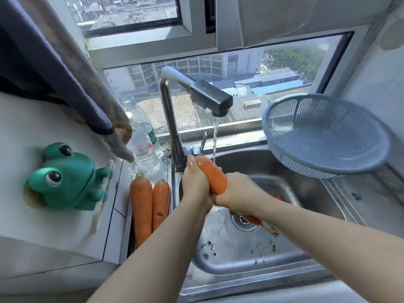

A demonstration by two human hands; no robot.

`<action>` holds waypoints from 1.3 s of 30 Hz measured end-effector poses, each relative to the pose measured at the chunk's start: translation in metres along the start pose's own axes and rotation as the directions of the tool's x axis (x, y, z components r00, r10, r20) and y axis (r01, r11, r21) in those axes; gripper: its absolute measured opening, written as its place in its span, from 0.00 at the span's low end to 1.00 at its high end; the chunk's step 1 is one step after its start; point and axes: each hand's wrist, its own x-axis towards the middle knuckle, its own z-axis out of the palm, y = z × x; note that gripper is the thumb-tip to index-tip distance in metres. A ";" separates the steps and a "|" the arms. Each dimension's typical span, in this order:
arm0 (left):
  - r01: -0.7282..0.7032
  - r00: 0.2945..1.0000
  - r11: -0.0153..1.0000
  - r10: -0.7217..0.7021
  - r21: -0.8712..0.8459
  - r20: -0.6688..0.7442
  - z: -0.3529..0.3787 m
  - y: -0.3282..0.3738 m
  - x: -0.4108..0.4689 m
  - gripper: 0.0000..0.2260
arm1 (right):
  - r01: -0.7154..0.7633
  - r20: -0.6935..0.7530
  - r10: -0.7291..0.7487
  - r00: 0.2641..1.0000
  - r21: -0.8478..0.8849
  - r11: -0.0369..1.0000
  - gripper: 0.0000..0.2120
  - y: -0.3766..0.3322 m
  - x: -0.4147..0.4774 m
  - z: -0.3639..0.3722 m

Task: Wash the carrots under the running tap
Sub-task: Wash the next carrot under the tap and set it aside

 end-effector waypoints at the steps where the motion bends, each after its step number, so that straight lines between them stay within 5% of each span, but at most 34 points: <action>1: 0.086 0.996 0.996 -0.086 -0.018 0.000 -0.003 0.003 0.002 0.21 | 0.025 -0.037 -0.029 0.999 -0.099 0.995 0.06 0.001 -0.001 0.001; 5: 0.329 0.944 0.938 -0.325 -0.108 0.055 -0.015 0.016 0.017 0.16 | 0.139 -0.073 -0.184 0.980 -0.407 0.903 0.11 0.013 -0.008 0.001; 7: 0.302 0.953 0.939 -0.295 -0.165 0.067 -0.018 0.018 0.023 0.14 | 0.169 0.010 -0.170 0.985 -0.198 0.965 0.15 0.015 -0.011 -0.002; 8: 0.268 0.963 0.946 -0.257 -0.181 0.080 -0.018 0.019 0.024 0.13 | 0.085 0.107 -0.089 0.990 0.040 0.996 0.14 0.013 -0.013 -0.008; 10: 0.218 0.970 0.957 -0.192 -0.193 0.147 -0.017 0.020 0.017 0.09 | -0.207 0.421 0.016 0.907 0.413 0.887 0.08 0.012 -0.012 -0.020; 13: 0.155 0.979 0.968 -0.123 -0.196 0.163 -0.007 0.015 0.004 0.12 | -0.339 0.566 0.048 0.823 0.422 0.841 0.07 0.019 -0.004 -0.026; 16: -0.170 0.985 0.981 0.167 0.094 0.042 0.000 -0.001 -0.003 0.15 | -0.354 0.515 0.103 0.851 0.418 0.837 0.09 0.019 0.000 -0.022; 19: -0.409 0.912 0.808 0.378 0.423 0.161 -0.008 -0.022 -0.001 0.27 | -0.257 0.366 0.146 0.919 0.277 0.926 0.07 0.016 0.001 -0.020; 21: -0.399 0.917 0.796 0.344 0.455 0.202 -0.013 -0.031 0.003 0.37 | -0.098 0.160 0.108 0.981 -0.069 0.993 0.06 0.017 0.002 -0.020; 23: -0.327 0.945 0.867 0.298 0.376 0.134 -0.010 -0.032 0.005 0.38 | -0.001 0.018 0.007 1.000 -0.346 0.938 0.07 0.015 -0.001 -0.018; 27: -0.138 0.982 0.988 0.145 0.063 -0.123 0.002 -0.021 0.019 0.24 | 0.117 -0.090 -0.189 0.978 -0.515 0.849 0.10 0.005 -0.013 -0.011; 30: 0.024 0.986 0.993 -0.043 -0.118 -0.162 0.001 -0.007 0.022 0.17 | 0.169 -0.112 -0.267 0.957 -0.534 0.829 0.10 0.005 -0.014 -0.009; 33: 0.180 0.981 0.967 -0.190 -0.179 -0.038 -0.001 0.006 0.015 0.13 | 0.162 -0.049 -0.197 0.979 -0.399 0.902 0.09 0.010 -0.011 -0.011; 36: 0.241 0.970 0.953 -0.230 -0.183 0.078 -0.002 0.011 0.007 0.15 | -0.036 0.274 0.004 0.962 0.112 0.993 0.08 0.010 -0.006 -0.019; 39: 0.272 0.957 0.937 -0.239 -0.218 0.166 -0.002 0.010 0.002 0.15 | -0.348 0.586 0.005 0.810 0.475 0.808 0.06 0.012 -0.002 -0.029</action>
